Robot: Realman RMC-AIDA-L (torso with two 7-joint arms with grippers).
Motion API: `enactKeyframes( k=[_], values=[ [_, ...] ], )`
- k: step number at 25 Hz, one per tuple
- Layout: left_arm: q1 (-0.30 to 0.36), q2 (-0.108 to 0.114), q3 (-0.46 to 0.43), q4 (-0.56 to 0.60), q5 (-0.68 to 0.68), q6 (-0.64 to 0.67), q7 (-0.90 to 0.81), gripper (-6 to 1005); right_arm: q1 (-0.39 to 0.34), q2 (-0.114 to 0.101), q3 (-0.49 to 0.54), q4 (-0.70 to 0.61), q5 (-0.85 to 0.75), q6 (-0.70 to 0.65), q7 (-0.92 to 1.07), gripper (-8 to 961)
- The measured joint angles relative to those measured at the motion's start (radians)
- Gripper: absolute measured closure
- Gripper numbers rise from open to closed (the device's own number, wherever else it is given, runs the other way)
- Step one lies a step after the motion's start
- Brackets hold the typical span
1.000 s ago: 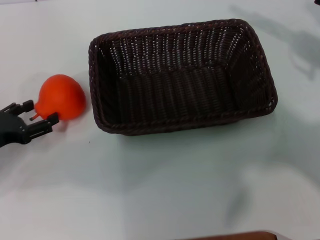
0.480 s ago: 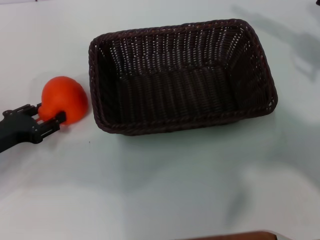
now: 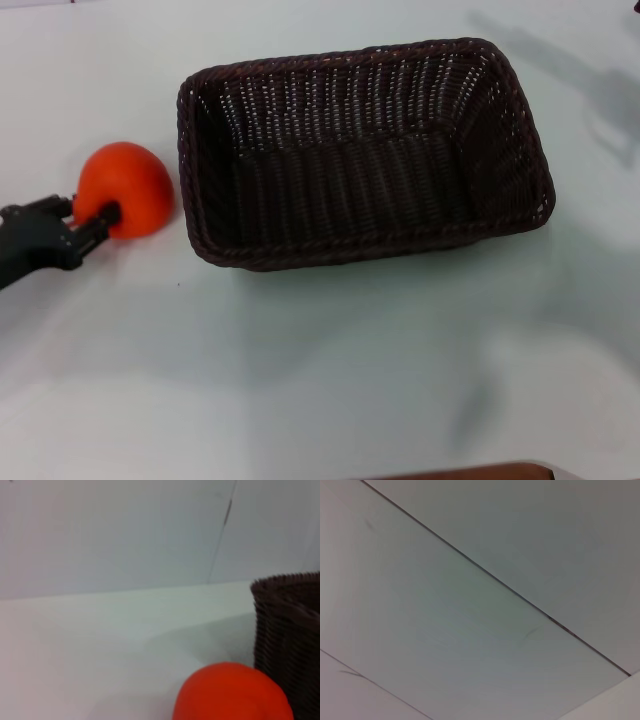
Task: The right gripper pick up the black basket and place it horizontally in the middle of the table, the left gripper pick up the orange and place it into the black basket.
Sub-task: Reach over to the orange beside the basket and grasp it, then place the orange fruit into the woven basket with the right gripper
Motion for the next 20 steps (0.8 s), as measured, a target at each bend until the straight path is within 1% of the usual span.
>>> enactKeyframes(
  k=[4,9,11,14,16,18,19,20],
  values=[
    [0.008,-0.003,-0.075,-0.007,0.000,-0.026,-0.003,626,0.006,0.000,0.005,0.012,0.000,-0.005,-0.005,70],
    [0.029,-0.010,-0.167,-0.030,0.000,-0.076,-0.008,659,0.012,-0.002,0.006,0.033,0.001,-0.010,-0.007,70],
    [0.034,-0.011,-0.212,-0.033,0.000,-0.114,-0.009,672,0.013,-0.001,0.006,0.034,0.002,-0.010,-0.010,70],
    [0.038,-0.013,-0.274,-0.037,-0.005,-0.216,-0.009,688,0.022,0.001,0.006,0.034,0.003,-0.009,-0.024,70],
    [0.038,-0.023,-0.304,-0.051,-0.006,-0.298,-0.014,700,0.032,0.002,0.006,0.041,0.003,-0.008,-0.035,70],
    [0.040,-0.042,-0.321,-0.083,-0.005,-0.365,-0.020,711,0.042,0.001,0.006,0.056,0.004,-0.010,-0.045,69],
    [0.040,-0.056,-0.325,-0.103,-0.005,-0.386,-0.023,716,0.048,0.000,0.006,0.065,0.005,-0.011,-0.052,69],
    [0.042,-0.078,-0.327,-0.132,-0.003,-0.412,-0.024,722,0.054,-0.001,0.006,0.074,0.006,-0.012,-0.059,69]
  ],
)
